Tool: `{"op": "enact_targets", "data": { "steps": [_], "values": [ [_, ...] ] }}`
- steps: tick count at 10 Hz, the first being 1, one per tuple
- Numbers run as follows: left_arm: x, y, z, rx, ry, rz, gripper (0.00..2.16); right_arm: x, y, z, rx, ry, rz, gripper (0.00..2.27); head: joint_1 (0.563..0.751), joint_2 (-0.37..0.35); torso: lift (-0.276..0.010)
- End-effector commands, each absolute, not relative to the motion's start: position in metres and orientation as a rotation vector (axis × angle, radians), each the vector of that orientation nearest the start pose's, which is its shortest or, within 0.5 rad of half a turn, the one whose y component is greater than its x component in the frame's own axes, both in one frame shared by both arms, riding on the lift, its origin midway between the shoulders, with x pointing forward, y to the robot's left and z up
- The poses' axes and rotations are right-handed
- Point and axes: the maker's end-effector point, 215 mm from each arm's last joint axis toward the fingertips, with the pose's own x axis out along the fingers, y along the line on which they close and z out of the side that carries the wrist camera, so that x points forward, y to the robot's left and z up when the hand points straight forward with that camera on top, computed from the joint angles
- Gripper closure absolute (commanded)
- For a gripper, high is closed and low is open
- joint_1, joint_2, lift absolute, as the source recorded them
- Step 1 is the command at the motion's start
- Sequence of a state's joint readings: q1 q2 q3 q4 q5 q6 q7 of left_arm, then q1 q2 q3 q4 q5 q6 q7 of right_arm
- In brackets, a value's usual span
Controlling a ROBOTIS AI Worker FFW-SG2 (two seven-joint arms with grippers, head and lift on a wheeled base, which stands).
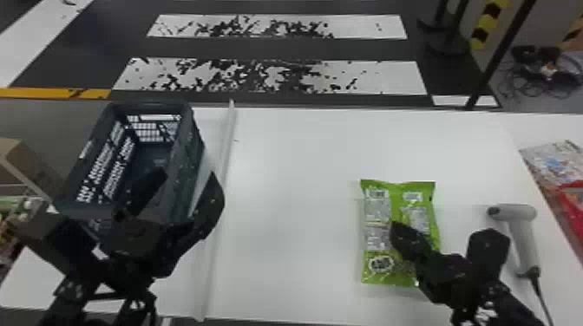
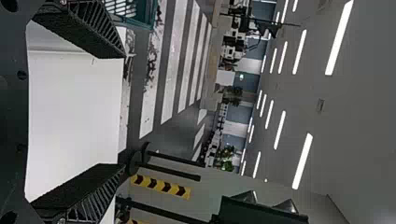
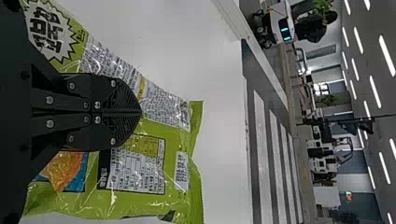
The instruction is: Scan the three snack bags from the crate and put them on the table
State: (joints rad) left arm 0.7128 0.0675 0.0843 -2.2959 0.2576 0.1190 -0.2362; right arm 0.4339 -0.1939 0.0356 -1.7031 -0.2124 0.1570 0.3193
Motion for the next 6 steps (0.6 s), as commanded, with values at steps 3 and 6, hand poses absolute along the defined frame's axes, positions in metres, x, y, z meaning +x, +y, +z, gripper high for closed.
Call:
{"op": "enact_targets", "data": {
  "steps": [3, 6],
  "values": [
    [0.391, 0.211, -0.314, -0.165, 0.079, -0.226, 0.03, 0.391, -0.213, -0.524, 0.093, 0.444, 0.381, 1.89, 0.695, 0.020, -0.094],
    [0.396, 0.209, -0.314, -0.170, 0.078, -0.231, 0.03, 0.392, -0.220, -0.505, 0.121, 0.413, 0.388, 1.88, 0.695, -0.009, -0.094]
  ]
}}
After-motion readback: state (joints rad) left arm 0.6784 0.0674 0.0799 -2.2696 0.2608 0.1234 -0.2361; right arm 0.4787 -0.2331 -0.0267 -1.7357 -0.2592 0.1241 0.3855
